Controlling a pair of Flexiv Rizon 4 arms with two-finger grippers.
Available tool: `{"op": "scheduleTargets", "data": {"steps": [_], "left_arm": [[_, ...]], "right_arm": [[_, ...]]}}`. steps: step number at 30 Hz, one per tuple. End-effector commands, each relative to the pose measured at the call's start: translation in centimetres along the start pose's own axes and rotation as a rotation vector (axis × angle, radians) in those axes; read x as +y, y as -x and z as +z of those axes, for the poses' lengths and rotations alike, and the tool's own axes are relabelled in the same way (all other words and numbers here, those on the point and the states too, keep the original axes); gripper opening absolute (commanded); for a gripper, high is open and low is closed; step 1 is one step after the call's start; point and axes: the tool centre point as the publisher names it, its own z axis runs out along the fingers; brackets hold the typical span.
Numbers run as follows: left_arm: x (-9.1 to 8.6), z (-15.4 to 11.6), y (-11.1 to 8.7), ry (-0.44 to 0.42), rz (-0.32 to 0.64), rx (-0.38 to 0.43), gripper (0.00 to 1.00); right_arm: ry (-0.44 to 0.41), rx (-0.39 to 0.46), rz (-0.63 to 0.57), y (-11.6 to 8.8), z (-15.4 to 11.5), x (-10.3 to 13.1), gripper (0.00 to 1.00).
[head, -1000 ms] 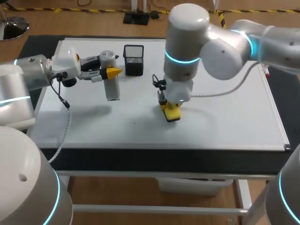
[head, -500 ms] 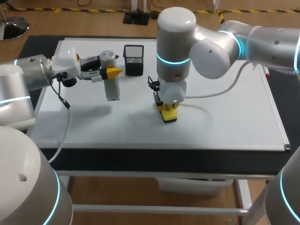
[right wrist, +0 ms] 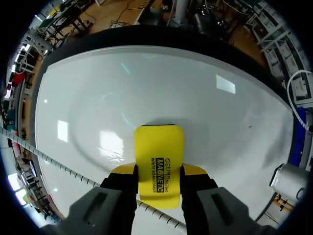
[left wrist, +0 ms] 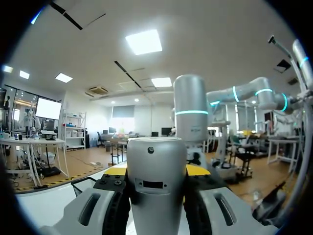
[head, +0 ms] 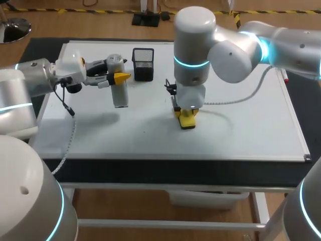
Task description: Pick up the inspection probe, press it on each red-marked spot on the whiteboard one by one, put down the probe, pick up the eraser, and wipe off all the red marks.
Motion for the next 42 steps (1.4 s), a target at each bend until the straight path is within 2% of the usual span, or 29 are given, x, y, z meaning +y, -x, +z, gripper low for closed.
{"op": "scheduleTargets", "data": {"steps": [1, 15, 21, 27, 42], "left_arm": [[0.0, 0.0, 0.1, -0.002, -0.001, 0.003, 0.0], [0.0, 0.0, 0.1, -0.002, -0.001, 0.003, 0.0], [0.0, 0.0, 0.1, -0.002, -0.001, 0.003, 0.0], [0.0, 0.0, 0.1, -0.002, -0.001, 0.003, 0.0], [0.0, 0.0, 0.1, -0.002, -0.001, 0.003, 0.0]], "right_arm": [[-0.004, -0.012, 0.009, -1.8, 0.6, -0.1, 0.0], [-0.015, 0.006, 0.078, -5.9, -0.1, -1.0, 0.0], [-0.042, 0.042, 0.085, -8.1, -2.0, -2.0, 0.0], [-0.076, 0.006, 0.147, -10.6, -4.6, -2.8, 0.0], [-0.076, 0.006, 0.147, -10.6, -4.6, -2.8, 0.0]]}}
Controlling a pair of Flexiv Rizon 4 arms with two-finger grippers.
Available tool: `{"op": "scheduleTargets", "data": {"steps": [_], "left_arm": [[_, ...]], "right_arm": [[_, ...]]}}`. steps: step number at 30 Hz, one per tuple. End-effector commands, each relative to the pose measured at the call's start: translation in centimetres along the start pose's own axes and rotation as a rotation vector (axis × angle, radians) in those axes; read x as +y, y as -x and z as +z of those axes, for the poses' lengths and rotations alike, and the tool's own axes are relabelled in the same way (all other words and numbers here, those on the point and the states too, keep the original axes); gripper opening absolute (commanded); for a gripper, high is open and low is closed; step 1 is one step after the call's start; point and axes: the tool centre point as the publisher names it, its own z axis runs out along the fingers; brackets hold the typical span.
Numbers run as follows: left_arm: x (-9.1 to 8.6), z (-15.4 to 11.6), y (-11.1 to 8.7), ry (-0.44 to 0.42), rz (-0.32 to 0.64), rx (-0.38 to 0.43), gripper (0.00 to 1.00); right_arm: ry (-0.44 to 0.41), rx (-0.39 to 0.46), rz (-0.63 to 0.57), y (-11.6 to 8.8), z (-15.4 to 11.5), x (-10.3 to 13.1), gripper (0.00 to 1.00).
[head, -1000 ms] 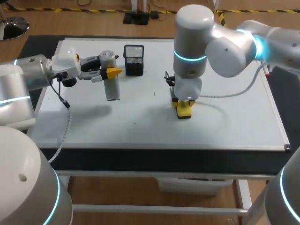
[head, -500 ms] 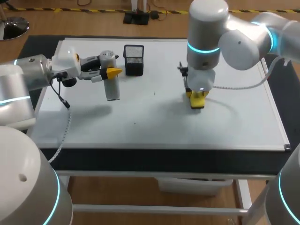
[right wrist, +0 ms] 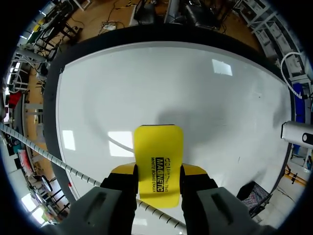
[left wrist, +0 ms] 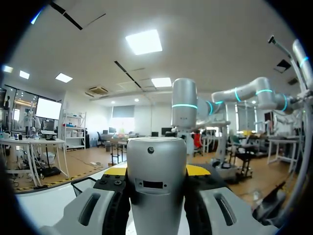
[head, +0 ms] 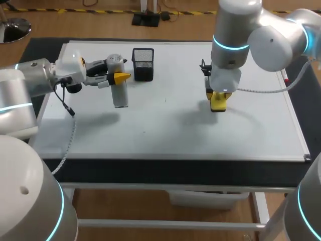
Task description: Pick up the inspection probe, press it on each red-marked spot on the whiteboard one by one, put down the probe, pick up the eraser, and wipe off all the red marks.
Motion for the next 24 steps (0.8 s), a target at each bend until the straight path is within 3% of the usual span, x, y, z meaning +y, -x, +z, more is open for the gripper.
{"op": "scheduleTargets", "data": {"steps": [1, 3, 7, 16, 24], "left_arm": [[0.0, 0.0, 0.1, -0.002, -0.001, 0.003, 0.0], [0.0, 0.0, 0.1, -0.002, -0.001, 0.003, 0.0], [0.0, 0.0, 0.1, -0.002, -0.001, 0.003, 0.0], [0.0, 0.0, 0.1, -0.002, -0.001, 0.003, 0.0], [0.0, 0.0, 0.1, -0.002, -0.001, 0.003, 0.0]], "right_arm": [[-0.002, 0.002, -0.003, -0.1, -0.1, -0.1, 0.0], [-0.007, 0.004, -0.018, 0.5, 0.3, -0.3, 0.0], [-0.026, -0.004, -0.009, 1.8, 1.0, -3.1, 0.0], [-0.021, -0.042, -0.03, 4.7, 2.0, -12.0, 0.0], [0.001, -0.027, -0.069, 6.2, 2.8, -16.2, 0.0]]}}
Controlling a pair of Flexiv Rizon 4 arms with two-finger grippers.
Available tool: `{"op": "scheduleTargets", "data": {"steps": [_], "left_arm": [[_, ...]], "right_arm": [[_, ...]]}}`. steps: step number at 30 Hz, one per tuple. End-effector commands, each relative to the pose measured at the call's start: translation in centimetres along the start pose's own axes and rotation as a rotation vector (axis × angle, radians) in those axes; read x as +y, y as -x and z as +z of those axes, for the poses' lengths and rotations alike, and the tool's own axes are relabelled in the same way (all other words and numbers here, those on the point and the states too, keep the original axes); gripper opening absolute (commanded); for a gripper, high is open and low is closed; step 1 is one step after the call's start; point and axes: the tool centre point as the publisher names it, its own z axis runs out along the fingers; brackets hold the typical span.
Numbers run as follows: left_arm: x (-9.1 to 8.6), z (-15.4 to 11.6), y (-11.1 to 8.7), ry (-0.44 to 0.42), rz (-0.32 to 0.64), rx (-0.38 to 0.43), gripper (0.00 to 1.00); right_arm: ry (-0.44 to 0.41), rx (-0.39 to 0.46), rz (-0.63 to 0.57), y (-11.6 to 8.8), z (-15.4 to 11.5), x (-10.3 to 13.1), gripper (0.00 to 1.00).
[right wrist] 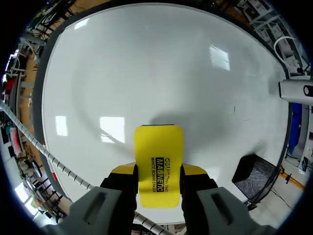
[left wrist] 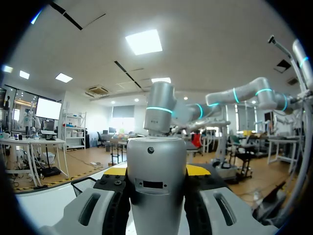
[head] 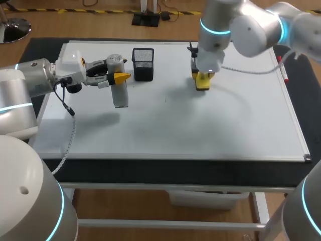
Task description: Pick up the inspection probe, press it on each red-marked spot on the whiteboard one by one, put down the probe, pick up the eraser, and wipe off all the red marks.
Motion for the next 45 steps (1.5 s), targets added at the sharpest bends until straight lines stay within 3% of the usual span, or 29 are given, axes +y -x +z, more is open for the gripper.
{"op": "scheduleTargets", "data": {"steps": [1, 9, 17, 39, 40, 41, 42, 45], "left_arm": [[0.0, 0.0, 0.1, -0.002, -0.001, 0.003, 0.0], [0.0, 0.0, 0.1, -0.002, -0.001, 0.003, 0.0], [0.0, 0.0, 0.1, -0.002, -0.001, 0.003, 0.0], [0.0, 0.0, 0.1, -0.002, -0.001, 0.003, 0.0], [0.0, 0.0, 0.1, -0.002, -0.001, 0.003, 0.0], [0.0, 0.0, 0.1, -0.002, -0.001, 0.003, 0.0], [0.0, 0.0, 0.1, -0.002, -0.001, 0.003, 0.0], [0.0, 0.0, 0.1, -0.002, -0.001, 0.003, 0.0]], "right_arm": [[0.072, 0.019, -0.002, 1.1, 1.2, -4.6, 0.0], [0.091, 0.034, 0.007, 1.3, 2.1, -6.7, 0.0], [0.108, 0.025, 0.014, 1.5, 2.6, -7.4, 0.0], [0.108, 0.007, 0.036, 0.9, 3.9, -6.7, 0.0], [0.107, 0.009, 0.035, 0.8, 3.9, -6.7, 0.36], [0.105, 0.009, 0.035, 0.7, 3.9, -6.7, 0.81], [0.102, 0.01, 0.039, 0.7, 3.9, -6.8, 1.0], [0.094, 0.009, 0.053, 0.4, 3.5, -6.9, 1.0]]}}
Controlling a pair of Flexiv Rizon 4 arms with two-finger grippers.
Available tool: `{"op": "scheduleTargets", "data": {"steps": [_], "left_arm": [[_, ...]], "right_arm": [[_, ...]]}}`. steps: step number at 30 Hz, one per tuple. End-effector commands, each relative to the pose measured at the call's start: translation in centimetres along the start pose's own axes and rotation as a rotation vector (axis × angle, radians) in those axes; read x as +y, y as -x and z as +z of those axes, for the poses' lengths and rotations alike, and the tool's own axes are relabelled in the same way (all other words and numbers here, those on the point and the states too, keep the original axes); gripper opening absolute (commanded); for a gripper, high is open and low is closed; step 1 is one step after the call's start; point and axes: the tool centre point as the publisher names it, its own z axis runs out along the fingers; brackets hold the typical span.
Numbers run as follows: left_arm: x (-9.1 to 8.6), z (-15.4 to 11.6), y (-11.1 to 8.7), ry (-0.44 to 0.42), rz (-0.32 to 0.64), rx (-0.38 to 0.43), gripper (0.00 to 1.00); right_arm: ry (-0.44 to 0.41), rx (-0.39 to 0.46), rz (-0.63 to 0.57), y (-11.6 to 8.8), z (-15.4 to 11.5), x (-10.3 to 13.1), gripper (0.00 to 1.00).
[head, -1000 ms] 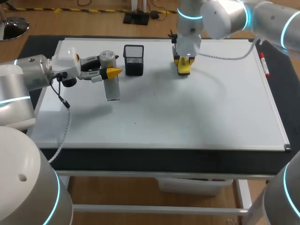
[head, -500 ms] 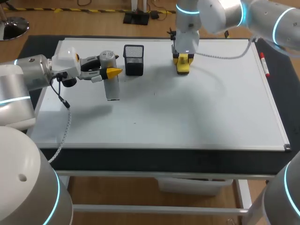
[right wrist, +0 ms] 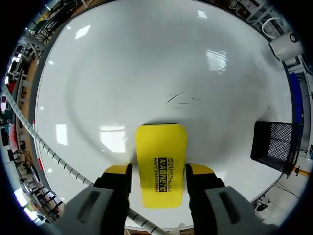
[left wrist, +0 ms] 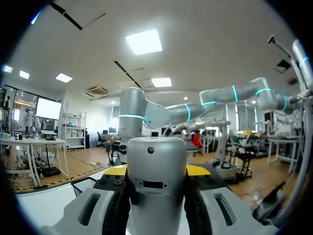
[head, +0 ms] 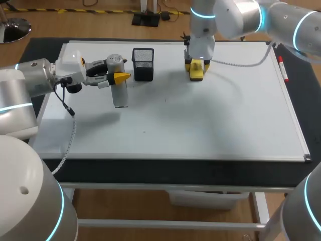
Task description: Pick up the inspection probe, press it on each red-marked spot on the whiteboard one by one, put down the probe, pick up the eraser, and wipe off all the red marks.
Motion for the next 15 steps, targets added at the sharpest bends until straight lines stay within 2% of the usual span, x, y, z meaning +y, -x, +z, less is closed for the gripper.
{"op": "scheduleTargets", "data": {"steps": [1, 3, 8, 11, 15], "left_arm": [[-0.1, 0.0, 0.1, -0.002, -0.001, 0.003, 0.0], [-0.1, 0.0, 0.1, -0.002, -0.001, 0.003, 0.0], [-0.1, 0.0, 0.1, -0.002, -0.001, 0.003, 0.0], [-0.1, 0.0, 0.1, -0.002, -0.001, 0.003, 0.0], [-0.1, 0.0, 0.1, -0.002, -0.001, 0.003, 0.0]], "right_arm": [[-0.012, -0.007, 0.005, -0.4, -0.5, 0.0, 1.0], [-0.021, -0.024, 0.024, -0.7, -1.0, -0.1, 1.0], [-0.011, -0.096, 0.159, -2.0, -2.3, -0.6, 1.0], [0.021, -0.206, 0.308, -3.1, -3.4, -1.2, 1.0], [0.114, -0.35, 0.459, -4.8, -4.7, -1.8, 1.0]]}}
